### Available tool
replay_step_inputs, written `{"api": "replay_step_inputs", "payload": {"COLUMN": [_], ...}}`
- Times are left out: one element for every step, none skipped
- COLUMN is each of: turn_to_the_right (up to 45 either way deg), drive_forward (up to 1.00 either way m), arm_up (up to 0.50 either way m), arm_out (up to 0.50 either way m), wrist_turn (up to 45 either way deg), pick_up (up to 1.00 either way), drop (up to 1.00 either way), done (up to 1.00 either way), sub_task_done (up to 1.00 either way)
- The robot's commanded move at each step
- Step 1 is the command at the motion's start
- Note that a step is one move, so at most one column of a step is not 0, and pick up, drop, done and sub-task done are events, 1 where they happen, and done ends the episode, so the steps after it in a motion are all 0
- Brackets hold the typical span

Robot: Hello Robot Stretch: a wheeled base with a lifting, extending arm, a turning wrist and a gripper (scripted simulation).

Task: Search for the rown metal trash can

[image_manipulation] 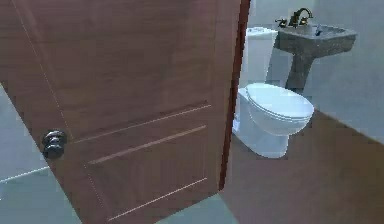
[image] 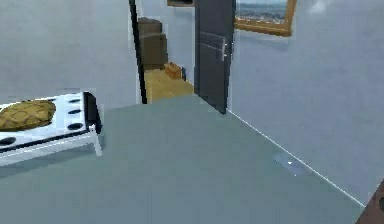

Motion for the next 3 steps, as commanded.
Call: {"api": "replay_step_inputs", "payload": {"turn_to_the_right": [0.0,0.0,-3.0], "drive_forward": [1.00,1.00,0.00], "arm_up": [0.00,0.00,0.00], "arm_out": [0.00,0.00,0.00], "wrist_turn": [0.0,0.0,0.0], "pick_up": [0.00,0.00,0.00], "drop": [0.00,0.00,0.00], "done": [0.00,0.00,0.00], "sub_task_done": [0.00,0.00,0.00]}}
